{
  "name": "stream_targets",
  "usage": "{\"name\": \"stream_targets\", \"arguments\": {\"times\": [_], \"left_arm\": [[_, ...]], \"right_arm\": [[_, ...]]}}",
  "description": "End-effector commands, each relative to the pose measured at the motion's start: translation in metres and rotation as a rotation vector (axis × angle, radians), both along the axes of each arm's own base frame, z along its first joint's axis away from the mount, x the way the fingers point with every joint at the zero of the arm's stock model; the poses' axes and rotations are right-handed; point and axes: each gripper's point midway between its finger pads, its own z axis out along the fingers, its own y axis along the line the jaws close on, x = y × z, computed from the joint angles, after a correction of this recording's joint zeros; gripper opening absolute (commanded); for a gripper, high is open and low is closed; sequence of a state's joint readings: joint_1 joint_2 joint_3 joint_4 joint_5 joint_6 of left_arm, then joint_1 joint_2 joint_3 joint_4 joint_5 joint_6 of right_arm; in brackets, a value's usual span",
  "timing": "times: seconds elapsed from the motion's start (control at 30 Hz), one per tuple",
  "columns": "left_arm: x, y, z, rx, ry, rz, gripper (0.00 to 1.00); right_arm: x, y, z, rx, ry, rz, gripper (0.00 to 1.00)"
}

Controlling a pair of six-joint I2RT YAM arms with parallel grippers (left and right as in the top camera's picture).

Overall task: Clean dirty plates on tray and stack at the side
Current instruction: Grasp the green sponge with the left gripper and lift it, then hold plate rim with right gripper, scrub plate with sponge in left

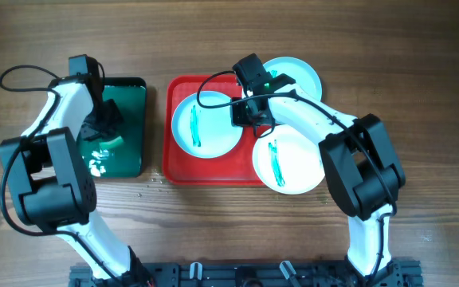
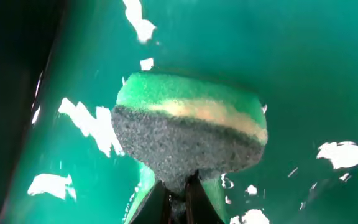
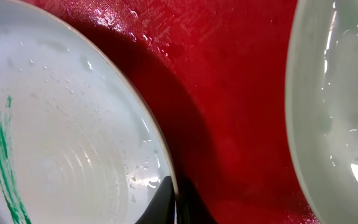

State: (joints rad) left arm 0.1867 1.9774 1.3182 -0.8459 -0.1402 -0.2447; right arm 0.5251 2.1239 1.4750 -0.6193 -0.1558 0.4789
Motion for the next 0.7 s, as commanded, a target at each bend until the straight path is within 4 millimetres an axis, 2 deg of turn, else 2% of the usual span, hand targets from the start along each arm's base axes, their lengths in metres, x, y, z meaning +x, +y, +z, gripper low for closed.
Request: {"name": "stream_targets", "arguments": {"times": [0.0,0.07,0.13,0.2,0.23,0.3,0.43,0.57,0.67], "left_arm": [[0.019,0.001,0.049,-0.017,-0.088,-0.008,0.04],[0.029,-0.01,0.073,-0.075,-0.144,-0.046,0.04],[0.035,-0.032,0.098,-0.152,-0.215,-0.122,0.04],[0.034,-0.048,0.103,-0.186,-0.221,-0.154,0.04],[0.035,-0.057,0.104,-0.213,-0.222,-0.175,0.04],[0.036,-0.09,0.106,-0.303,-0.233,-0.289,0.04],[0.041,-0.136,0.108,-0.369,-0.253,-0.387,0.04],[0.048,-0.167,0.101,-0.377,-0.26,-0.457,0.04],[0.055,-0.194,0.085,-0.385,-0.256,-0.52,0.04]], "right_arm": [[0.001,0.0,-0.01,-0.023,0.01,-0.018,0.04],[0.002,0.0,-0.01,-0.021,0.007,-0.019,0.04],[0.002,0.001,-0.009,-0.012,0.005,-0.017,0.04],[0.001,0.006,-0.008,0.013,0.008,0.017,0.04],[0.001,0.008,-0.007,0.025,0.01,0.024,0.04],[0.001,0.009,-0.006,0.056,0.024,0.023,0.04],[0.0,0.01,-0.004,0.091,0.038,0.045,0.04],[-0.001,0.012,-0.004,0.104,0.044,0.048,0.04],[-0.001,0.013,-0.004,0.105,0.042,0.047,0.04]]}}
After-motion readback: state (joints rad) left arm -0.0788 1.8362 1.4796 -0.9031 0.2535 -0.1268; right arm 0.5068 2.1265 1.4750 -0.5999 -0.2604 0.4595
